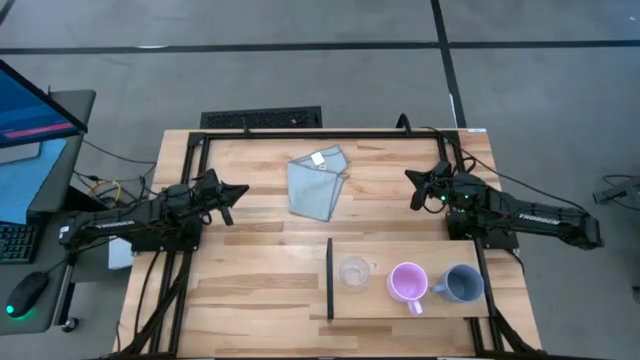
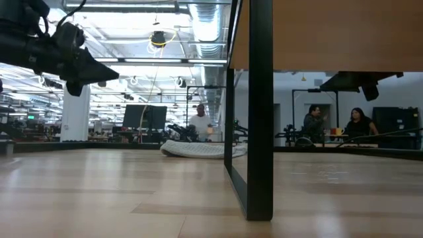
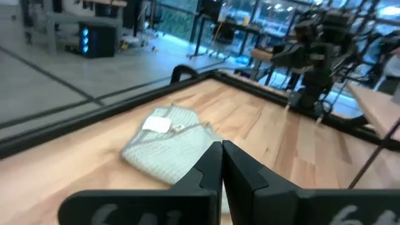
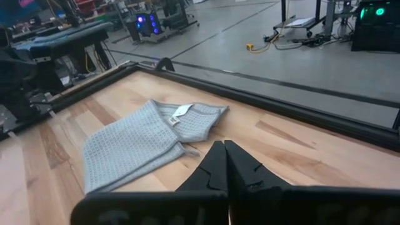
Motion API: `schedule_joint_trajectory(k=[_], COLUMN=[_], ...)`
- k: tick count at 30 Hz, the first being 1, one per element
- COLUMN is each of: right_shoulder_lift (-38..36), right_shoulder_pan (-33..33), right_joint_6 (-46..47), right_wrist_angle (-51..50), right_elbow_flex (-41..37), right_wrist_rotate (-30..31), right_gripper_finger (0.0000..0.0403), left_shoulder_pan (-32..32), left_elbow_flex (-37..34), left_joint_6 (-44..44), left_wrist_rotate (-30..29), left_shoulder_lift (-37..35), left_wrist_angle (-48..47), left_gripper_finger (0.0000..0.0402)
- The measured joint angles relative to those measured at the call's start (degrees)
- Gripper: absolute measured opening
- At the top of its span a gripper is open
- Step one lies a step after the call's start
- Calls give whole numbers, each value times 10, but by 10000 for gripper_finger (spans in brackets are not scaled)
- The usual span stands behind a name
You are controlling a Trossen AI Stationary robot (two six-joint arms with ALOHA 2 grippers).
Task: Stack small to large cups/mugs on shelf
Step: Return to Home Position
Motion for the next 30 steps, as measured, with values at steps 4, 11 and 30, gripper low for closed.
schedule_joint_trajectory(k=[4,11,30], right_shoulder_lift=[0,0,-28], right_shoulder_pan=[0,0,-1], right_joint_6=[2,-13,-40], right_wrist_angle=[-8,3,146], right_elbow_flex=[0,0,-88], right_wrist_rotate=[0,0,2], right_gripper_finger=[6,5,4], left_shoulder_pan=[0,0,0], left_elbow_flex=[0,0,-25], left_joint_6=[-8,-8,2], left_wrist_rotate=[-5,3,-20], left_shoulder_lift=[0,0,1], left_wrist_angle=[-5,-5,34], left_gripper_finger=[0,0,0])
